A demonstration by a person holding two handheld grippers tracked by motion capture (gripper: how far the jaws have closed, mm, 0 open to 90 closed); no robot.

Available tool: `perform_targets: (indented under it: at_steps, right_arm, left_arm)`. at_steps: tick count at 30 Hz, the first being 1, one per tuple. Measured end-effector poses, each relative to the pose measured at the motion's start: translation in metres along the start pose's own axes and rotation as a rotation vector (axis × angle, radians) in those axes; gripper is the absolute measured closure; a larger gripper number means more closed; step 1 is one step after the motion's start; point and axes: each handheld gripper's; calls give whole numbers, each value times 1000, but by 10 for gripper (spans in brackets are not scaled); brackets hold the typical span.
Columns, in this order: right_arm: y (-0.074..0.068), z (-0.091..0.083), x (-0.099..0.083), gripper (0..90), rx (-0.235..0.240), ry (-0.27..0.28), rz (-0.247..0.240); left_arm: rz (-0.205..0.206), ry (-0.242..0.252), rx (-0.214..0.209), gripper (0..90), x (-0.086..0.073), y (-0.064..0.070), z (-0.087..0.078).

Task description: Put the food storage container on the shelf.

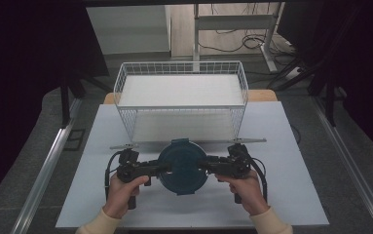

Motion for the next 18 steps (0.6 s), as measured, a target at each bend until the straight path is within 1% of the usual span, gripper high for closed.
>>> perform_targets:
  at_steps: [4, 9, 14, 18]
  right_arm:
    - [-1, -2, 2, 425, 2, 6, -6]
    - [-2, -3, 5, 425, -1, 10, -13]
    - [-2, -3, 6, 424, -2, 10, -15]
    - [-2, -4, 7, 423, -5, 9, -18]
  left_arm:
    - [13, 7, 3, 386, 2, 4, -2]
    - [14, 11, 0, 386, 3, 5, -2]
    - [20, 10, 4, 385, 5, 6, -3]
    - [35, 4, 6, 385, 9, 9, -2]
Point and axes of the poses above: each handheld gripper's, and its own axes: z roughly forward along the jaws, x roughly out of its top, y roughly to its right, and after that the axes turned 15 degrees about -z, right-handed
